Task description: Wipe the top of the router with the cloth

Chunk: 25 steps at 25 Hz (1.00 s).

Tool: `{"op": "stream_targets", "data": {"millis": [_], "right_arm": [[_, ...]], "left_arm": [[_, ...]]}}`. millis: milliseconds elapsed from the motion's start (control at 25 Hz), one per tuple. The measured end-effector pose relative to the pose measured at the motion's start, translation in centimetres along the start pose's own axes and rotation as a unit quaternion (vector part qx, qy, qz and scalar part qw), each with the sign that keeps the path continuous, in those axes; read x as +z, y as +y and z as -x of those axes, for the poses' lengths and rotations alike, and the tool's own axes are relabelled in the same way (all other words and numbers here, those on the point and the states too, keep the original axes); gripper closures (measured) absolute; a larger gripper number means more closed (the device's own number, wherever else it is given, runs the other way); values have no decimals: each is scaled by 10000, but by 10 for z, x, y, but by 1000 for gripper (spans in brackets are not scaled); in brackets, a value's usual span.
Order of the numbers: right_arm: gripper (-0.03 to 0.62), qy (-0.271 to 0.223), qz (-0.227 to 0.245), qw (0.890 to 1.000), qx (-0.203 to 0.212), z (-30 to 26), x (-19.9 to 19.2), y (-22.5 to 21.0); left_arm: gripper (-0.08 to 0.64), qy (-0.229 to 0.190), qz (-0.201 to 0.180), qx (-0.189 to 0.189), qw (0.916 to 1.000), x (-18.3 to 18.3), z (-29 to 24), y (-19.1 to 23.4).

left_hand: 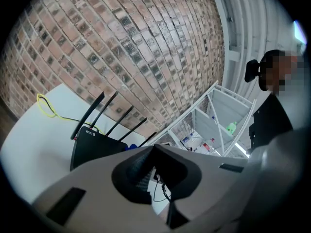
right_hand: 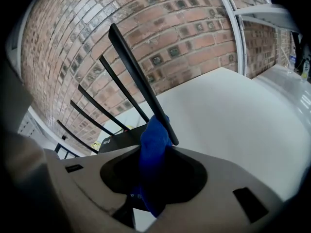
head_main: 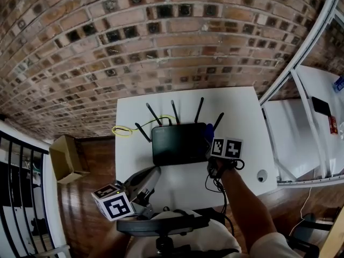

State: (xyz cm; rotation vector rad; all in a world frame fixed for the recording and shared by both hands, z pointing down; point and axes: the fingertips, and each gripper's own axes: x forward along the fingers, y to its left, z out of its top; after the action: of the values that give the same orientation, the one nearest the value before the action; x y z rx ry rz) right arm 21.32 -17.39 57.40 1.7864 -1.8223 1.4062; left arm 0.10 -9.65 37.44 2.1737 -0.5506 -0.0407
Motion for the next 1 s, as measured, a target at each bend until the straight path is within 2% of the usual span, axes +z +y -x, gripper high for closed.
{"op": "stream_targets", "data": {"millis": [320, 440, 560, 720, 840, 1000], "right_arm": [[449, 51, 258, 9996, -75, 4, 1, 6], [449, -186, 676, 9975, 56, 14, 10, 26], [449, -497, 1304, 9902, 71, 27, 25, 49], [448, -1007, 2246, 9692, -77, 43, 50, 77], [448, -1509, 2925, 9437, -347, 56, 71, 92], [448, -2323, 3440, 9062, -808, 81, 105, 110]], "left_arm": [[554, 4, -46, -11, 10000, 0, 3, -2], [552, 3, -47, -31, 10000, 1, 3, -3], [552, -6, -41, -35, 10000, 3, 3, -3], [552, -7, -27, -39, 10000, 4, 4, -2], [552, -13, -30, -45, 10000, 4, 3, -1], [552, 12, -32, -5, 10000, 4, 4, 3]]}}
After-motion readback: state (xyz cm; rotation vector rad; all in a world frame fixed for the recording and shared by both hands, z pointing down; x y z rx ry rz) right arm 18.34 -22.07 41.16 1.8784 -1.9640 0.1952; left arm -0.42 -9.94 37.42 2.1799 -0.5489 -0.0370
